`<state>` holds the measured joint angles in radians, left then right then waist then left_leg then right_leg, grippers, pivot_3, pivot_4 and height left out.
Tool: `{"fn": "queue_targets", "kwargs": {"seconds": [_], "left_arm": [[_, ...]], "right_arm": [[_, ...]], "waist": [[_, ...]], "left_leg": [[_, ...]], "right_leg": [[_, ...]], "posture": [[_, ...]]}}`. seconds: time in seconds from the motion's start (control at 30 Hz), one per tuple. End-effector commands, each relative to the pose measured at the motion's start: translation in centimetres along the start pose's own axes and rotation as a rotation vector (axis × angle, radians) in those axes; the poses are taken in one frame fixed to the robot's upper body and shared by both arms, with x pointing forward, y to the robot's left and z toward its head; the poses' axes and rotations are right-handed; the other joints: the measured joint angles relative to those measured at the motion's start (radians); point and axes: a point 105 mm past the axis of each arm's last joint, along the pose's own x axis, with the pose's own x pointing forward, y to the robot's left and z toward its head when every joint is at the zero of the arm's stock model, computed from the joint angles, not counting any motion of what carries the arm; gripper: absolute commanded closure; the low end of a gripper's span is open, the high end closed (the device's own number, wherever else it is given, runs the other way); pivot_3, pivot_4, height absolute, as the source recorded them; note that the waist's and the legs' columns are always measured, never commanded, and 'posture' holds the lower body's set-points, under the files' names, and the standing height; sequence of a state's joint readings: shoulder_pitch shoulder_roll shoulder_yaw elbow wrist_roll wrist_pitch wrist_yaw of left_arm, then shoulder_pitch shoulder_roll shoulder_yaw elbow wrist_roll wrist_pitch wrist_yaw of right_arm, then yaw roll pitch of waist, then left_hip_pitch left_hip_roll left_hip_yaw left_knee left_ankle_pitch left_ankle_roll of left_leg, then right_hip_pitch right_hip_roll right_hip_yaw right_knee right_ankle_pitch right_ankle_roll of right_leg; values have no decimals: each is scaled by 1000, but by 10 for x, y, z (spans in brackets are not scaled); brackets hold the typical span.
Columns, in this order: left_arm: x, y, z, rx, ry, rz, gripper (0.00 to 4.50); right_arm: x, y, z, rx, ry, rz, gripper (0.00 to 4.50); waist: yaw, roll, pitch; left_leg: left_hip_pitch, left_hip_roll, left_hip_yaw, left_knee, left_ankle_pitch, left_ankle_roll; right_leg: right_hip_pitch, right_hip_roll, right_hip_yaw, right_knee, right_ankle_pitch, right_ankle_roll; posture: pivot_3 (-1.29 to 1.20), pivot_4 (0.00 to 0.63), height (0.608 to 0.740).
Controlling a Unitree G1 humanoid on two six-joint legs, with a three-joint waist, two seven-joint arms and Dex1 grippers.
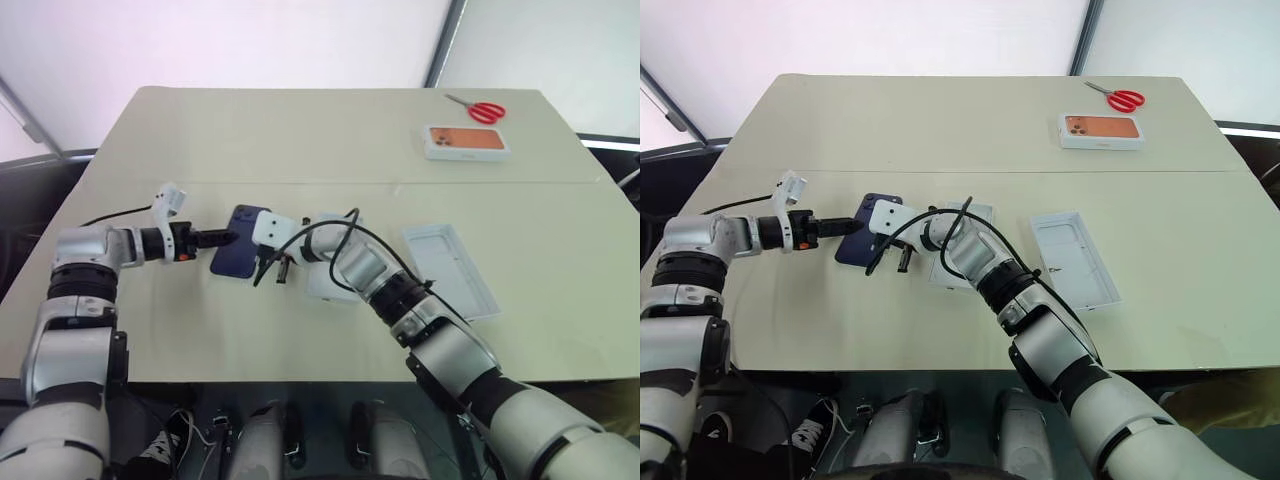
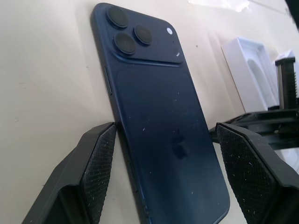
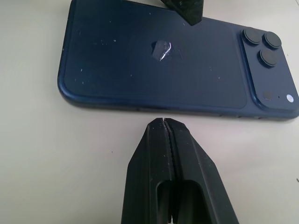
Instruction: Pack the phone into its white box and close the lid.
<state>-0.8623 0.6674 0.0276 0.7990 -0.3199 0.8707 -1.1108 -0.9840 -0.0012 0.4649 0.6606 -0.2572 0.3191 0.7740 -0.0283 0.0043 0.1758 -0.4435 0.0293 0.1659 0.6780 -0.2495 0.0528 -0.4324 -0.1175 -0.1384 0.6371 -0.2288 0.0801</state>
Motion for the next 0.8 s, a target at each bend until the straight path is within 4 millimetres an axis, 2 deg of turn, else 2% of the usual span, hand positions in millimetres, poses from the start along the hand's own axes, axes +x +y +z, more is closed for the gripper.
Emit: {"fn": "queue_targets", "kwargs": {"seconds": [0.03, 0.2, 0.33, 0.47, 0.63, 0.7, 0.8], "left_arm": [[3, 20, -48, -99, 158, 80, 941], [-3, 29, -48, -84, 184, 148, 941], [22, 15, -51, -132, 191, 98, 941], [44, -10, -56, -219, 188, -16, 941], [50, -26, -53, -247, 187, -86, 941], [49, -28, -52, -254, 182, -93, 941], [46, -21, -52, -260, 157, -55, 941]], "right_arm": [[-1, -3, 14, -45, -29, -8, 4500], [-2, -5, 12, -45, -27, -16, 4500], [0, -5, 11, -56, -23, -19, 4500], [0, -5, 12, -61, -27, -20, 4500], [-1, -8, 10, -58, -22, -32, 4500], [-1, -9, 10, -56, -22, -35, 4500], [-1, -9, 9, -62, -21, -36, 4500]], "waist": [[-1, 1, -1], [-12, 2, -4], [-11, 7, -9], [7, 9, -13], [13, 9, -14], [13, 9, -14], [12, 9, -14]], "left_leg": [[0, 0, 0, 0, 0, 0], [1, 0, 0, 0, 0, 0], [2, 0, 0, 0, 0, 0], [3, -2, -2, 0, 0, 0], [3, -3, -3, 0, 0, 1], [3, -3, -3, 0, 0, 1], [3, -3, -3, 0, 0, 1]], "right_leg": [[0, 0, 0, 0, 0, 0], [0, 0, 0, 0, 0, 0], [1, 0, 0, 1, 0, 0], [4, -2, 0, 0, -1, 1], [5, -2, 0, 0, -1, 2], [5, -2, 0, 0, -1, 2], [5, -2, 0, 0, -1, 2]], "posture": [[0, 150, 738], [0, 150, 738], [0, 150, 738], [0, 150, 738], [0, 150, 738], [0, 150, 738], [0, 150, 738]]}}
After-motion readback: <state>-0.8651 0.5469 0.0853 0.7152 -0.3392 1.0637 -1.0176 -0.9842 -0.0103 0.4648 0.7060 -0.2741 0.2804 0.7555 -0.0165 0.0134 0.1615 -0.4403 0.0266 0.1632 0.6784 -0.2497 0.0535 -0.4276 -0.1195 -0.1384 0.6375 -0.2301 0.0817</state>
